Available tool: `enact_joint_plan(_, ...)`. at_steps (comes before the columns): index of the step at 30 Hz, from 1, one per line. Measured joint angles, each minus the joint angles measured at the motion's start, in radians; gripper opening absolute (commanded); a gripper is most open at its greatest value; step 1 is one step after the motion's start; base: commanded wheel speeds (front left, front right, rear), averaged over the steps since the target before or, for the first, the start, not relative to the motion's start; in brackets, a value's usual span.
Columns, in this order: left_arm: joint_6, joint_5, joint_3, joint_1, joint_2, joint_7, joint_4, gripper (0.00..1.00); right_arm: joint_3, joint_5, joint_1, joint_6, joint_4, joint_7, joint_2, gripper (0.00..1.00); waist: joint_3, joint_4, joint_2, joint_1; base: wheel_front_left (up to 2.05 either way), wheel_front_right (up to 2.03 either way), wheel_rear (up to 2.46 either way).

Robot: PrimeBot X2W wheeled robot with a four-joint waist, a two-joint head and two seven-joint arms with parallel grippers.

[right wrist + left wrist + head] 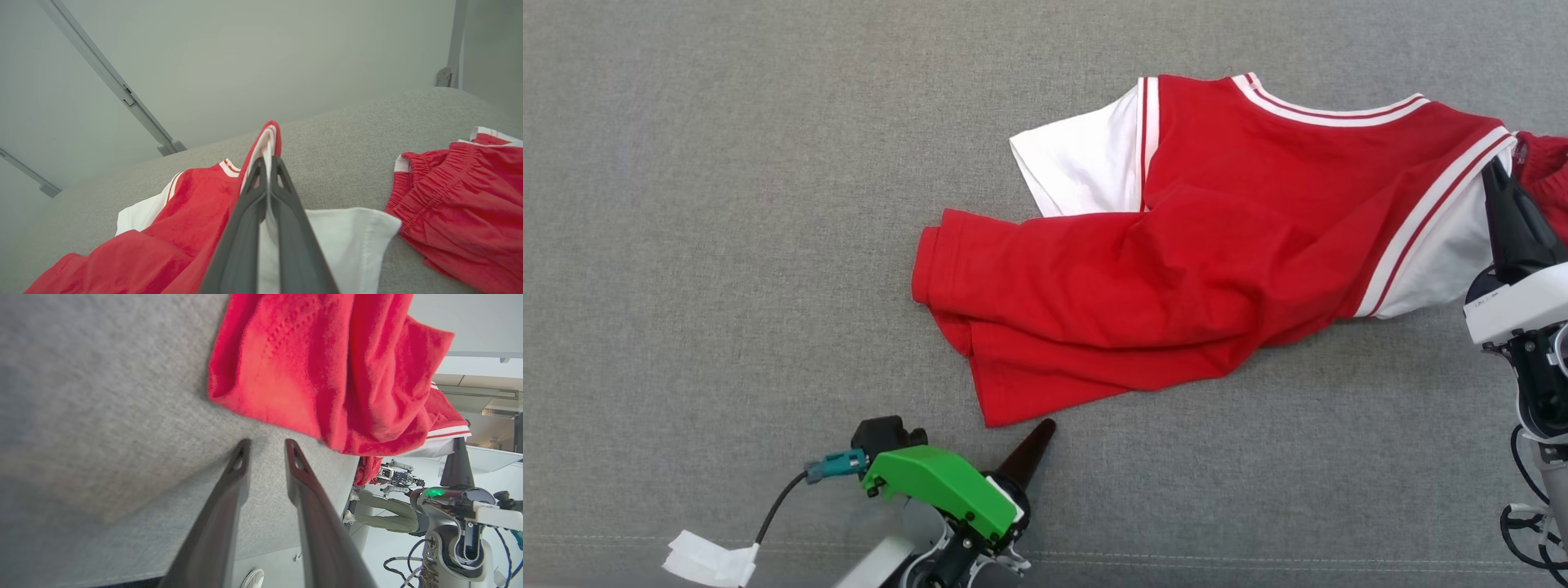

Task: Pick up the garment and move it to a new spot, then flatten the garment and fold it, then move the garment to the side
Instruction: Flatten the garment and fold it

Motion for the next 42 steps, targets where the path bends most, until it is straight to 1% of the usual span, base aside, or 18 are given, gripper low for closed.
enact_joint_plan(1, 0.000, 0.000, 0.003, 0.000, 0.000, -0.002, 0.005, 0.09, 0.000, 0.000, 0.000, 0.000, -0.001, 0.000, 0.002, 0.00, 0.000, -0.001, 0.0000, 0.0000, 0.00, 0.00, 0.00)
enact_joint_plan(2, 0.001, 0.000, 0.010, 0.000, 0.001, -0.006, 0.010, 0.11, 0.001, 0.000, 0.002, 0.000, -0.002, 0.000, 0.003, 0.00, -0.001, -0.001, 0.0000, 0.0000, 0.00, 0.00, 0.00)
enact_joint_plan(4, 0.002, 0.000, 0.028, 0.000, 0.006, -0.024, 0.021, 0.29, 0.002, 0.000, 0.009, 0.000, -0.002, 0.000, 0.005, 0.00, -0.002, -0.002, 0.0000, 0.0000, 0.00, 0.00, 0.00)
enact_joint_plan(6, 0.002, 0.000, 0.046, 0.000, 0.014, -0.035, 0.023, 0.33, 0.004, 0.000, 0.015, -0.001, -0.002, 0.000, 0.007, 0.00, -0.003, -0.004, 0.0000, 0.0000, 0.00, 0.00, 0.00)
enact_joint_plan(7, 0.002, 0.000, 0.050, 0.000, 0.015, -0.038, 0.023, 0.39, 0.004, 0.000, 0.015, -0.001, -0.002, 0.001, 0.008, 0.00, -0.003, -0.004, 0.0000, 0.0000, 0.00, 0.00, 0.00)
enact_joint_plan(17, 0.005, 0.006, 0.048, -0.001, 0.015, -0.043, 0.007, 0.50, 0.006, 0.000, 0.015, -0.001, -0.007, 0.002, 0.009, 0.00, -0.005, -0.007, 0.0000, 0.0000, 0.00, 0.00, 0.00)
enact_joint_plan(19, 0.005, 0.006, 0.049, -0.001, 0.014, -0.043, 0.003, 0.61, 0.006, 0.000, 0.015, -0.001, -0.008, 0.002, 0.010, 0.00, -0.005, -0.008, 0.0000, 0.0000, 0.00, 0.00, 0.00)
enact_joint_plan(20, 0.005, 0.006, 0.049, -0.001, 0.014, -0.043, 0.000, 0.61, 0.006, 0.000, 0.015, -0.001, -0.008, 0.002, 0.010, 0.00, -0.005, -0.008, 0.0000, 0.0000, 0.00, 0.00, 0.00)
enact_joint_plan(22, 0.005, 0.006, 0.050, -0.001, 0.012, -0.043, -0.005, 0.60, 0.007, 0.000, 0.016, -0.002, -0.008, 0.002, 0.011, 0.00, -0.005, -0.008, 0.0000, 0.0000, 0.00, 0.00, 0.00)
enact_joint_plan(23, 0.005, 0.006, 0.051, -0.001, 0.012, -0.044, -0.005, 0.56, 0.007, 0.000, 0.016, -0.002, -0.009, 0.002, 0.011, 0.00, -0.005, -0.008, 0.0000, 0.0000, 0.00, 0.00, 0.00)
enact_joint_plan(24, 0.005, 0.006, 0.053, -0.001, 0.012, -0.044, -0.005, 0.49, 0.008, 0.000, 0.016, -0.006, -0.009, 0.003, 0.011, 0.00, -0.005, -0.008, 0.0000, 0.0000, 0.00, 0.00, 0.00)
enact_joint_plan(25, 0.005, 0.006, 0.059, -0.001, 0.010, -0.050, -0.005, 0.39, 0.008, 0.000, 0.017, -0.009, -0.010, 0.003, 0.011, 0.00, -0.005, -0.008, 0.0000, 0.0000, 0.00, 0.00, 0.00)
enact_joint_plan(26, 0.005, 0.006, 0.066, -0.001, 0.010, -0.054, -0.004, 0.24, 0.008, 0.000, 0.018, -0.009, -0.010, 0.003, 0.011, 0.00, -0.005, -0.008, 0.0000, 0.0000, 0.00, 0.00, 0.00)
enact_joint_plan(27, 0.005, 0.006, 0.068, -0.002, 0.011, -0.056, -0.003, 0.02, 0.009, 0.000, 0.019, -0.010, -0.010, 0.006, 0.011, 0.00, -0.004, -0.008, 0.0000, 0.0000, 0.00, 0.00, 0.00)
enact_joint_plan(33, 0.005, 0.006, 0.101, -0.002, 0.012, -0.085, -0.013, 0.00, 0.013, 0.000, 0.025, -0.010, -0.009, 0.005, 0.012, 0.00, -0.006, -0.009, 0.0000, 0.0000, 0.00, 0.00, 0.00)
enact_joint_plan(37, -0.041, -0.014, 0.161, -0.002, 0.012, -0.108, -0.075, 0.00, 0.000, 0.027, 0.031, -0.010, -0.011, -0.001, 0.032, 0.00, -0.020, -0.008, 0.0000, 0.0000, 0.00, 0.00, 0.00)
enact_joint_plan(39, -0.065, -0.019, 0.194, -0.003, 0.014, -0.123, -0.118, 0.00, -0.017, 0.082, 0.031, -0.007, -0.024, -0.004, 0.067, 0.00, -0.029, -0.006, 0.0000, 0.0000, 0.00, 0.00, 0.00)
enact_joint_plan(42, -0.100, -0.016, 0.246, -0.007, 0.031, -0.138, -0.201, 0.00, -0.058, 0.257, 0.029, 0.005, -0.066, -0.003, 0.187, 0.00, -0.046, -0.004, 0.0000, 0.0000, 0.00, 0.00, 0.00)
